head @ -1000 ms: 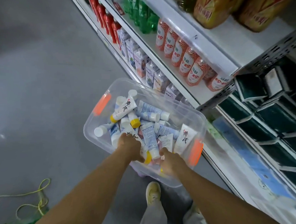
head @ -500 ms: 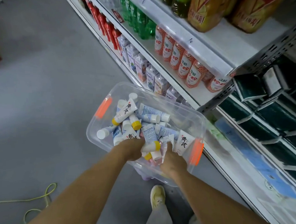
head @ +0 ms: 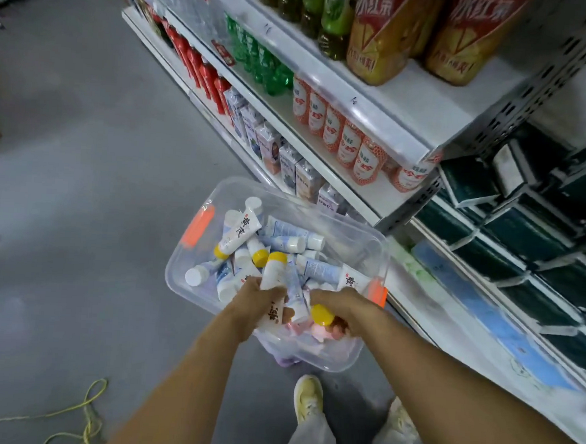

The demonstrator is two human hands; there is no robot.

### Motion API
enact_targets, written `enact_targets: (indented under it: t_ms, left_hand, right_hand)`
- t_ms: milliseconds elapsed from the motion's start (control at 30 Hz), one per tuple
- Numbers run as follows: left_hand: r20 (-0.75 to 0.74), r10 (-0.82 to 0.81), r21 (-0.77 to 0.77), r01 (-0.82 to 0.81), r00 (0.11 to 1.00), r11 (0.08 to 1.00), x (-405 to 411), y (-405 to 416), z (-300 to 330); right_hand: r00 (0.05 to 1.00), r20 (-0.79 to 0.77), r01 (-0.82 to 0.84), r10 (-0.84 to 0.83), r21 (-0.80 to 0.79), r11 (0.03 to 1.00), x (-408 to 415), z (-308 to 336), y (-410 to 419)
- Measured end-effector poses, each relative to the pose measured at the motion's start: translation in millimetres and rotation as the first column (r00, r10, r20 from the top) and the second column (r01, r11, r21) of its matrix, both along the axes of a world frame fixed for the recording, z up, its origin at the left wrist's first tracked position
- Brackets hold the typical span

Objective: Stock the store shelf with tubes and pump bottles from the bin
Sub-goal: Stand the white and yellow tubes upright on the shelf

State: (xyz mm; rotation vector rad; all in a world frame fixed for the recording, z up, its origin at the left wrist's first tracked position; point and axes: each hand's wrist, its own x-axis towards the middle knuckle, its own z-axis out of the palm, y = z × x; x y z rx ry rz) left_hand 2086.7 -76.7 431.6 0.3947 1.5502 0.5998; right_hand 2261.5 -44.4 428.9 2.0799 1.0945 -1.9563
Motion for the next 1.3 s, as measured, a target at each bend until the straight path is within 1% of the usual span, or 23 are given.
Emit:
enact_targets:
  t_ms: [67,133,233,333,467,567,700,767,800,833,900,967,1067,1300]
  left_hand:
    - [0.131,0.116,0.004,-0.117,0.985,0.993,4,-5,12]
    - [0.216,0.171,0.018,-0.180,0.961,0.984,8,-7,27]
    - [0.276,0.205,0.066,-0.231,0.939,0.971,18,-4,50]
    - [0.289,0.185,0.147,-0.235,0.939,0.961,32,7,77]
    - [0.327,0.215,0.192,-0.288,0.920,0.938,56,24,110]
    - [0.386,0.200,0.234,-0.305,0.901,0.923,77,35,137]
    - [0.357,0.186,0.257,-0.287,0.916,0.923,104,45,165]
    - [0.378,0.176,0.276,-0.292,0.909,0.916,118,47,175]
    - [0.391,0.170,0.294,-0.298,0.904,0.908,126,48,179]
    - [0.402,0.161,0.309,-0.299,0.901,0.903,134,48,184]
    - [0.415,0.138,0.331,-0.291,0.899,0.898,151,49,193]
    - [0.427,0.091,0.347,-0.255,0.900,0.903,168,51,203]
    - [0.416,0.007,0.389,-0.184,0.909,0.903,195,53,223]
    - [0.387,-0.149,0.529,-0.086,0.910,0.844,269,58,258]
  right_hand:
    - [0.990,-0.084,0.109,-0.113,-0.052,0.993,12,17,5]
    - [0.967,-0.156,0.192,-0.204,-0.086,0.978,26,35,9]
    - [0.909,-0.294,0.265,-0.297,-0.144,0.953,45,61,13]
    - [0.826,-0.415,0.338,-0.380,-0.175,0.925,60,89,18]
    - [0.697,-0.604,0.355,-0.386,-0.176,0.918,79,127,16]
    - [0.605,-0.706,0.368,-0.370,-0.164,0.915,96,151,12]
    - [0.565,-0.739,0.430,-0.368,-0.117,0.895,117,175,4]
    - [0.577,-0.736,0.449,-0.355,-0.078,0.890,127,187,-3]
    - [0.606,-0.722,0.451,-0.334,-0.034,0.892,131,194,-7]
    - [0.651,-0.697,0.449,-0.302,0.032,0.893,134,200,-11]
    - [0.758,-0.616,0.427,-0.215,0.220,0.877,141,208,-18]
    - [0.825,-0.550,0.388,-0.132,0.379,0.840,149,213,-21]
    - [0.849,-0.515,0.400,-0.121,0.474,0.785,169,224,-25]
    - [0.867,-0.471,0.441,-0.164,0.569,0.694,235,265,-31]
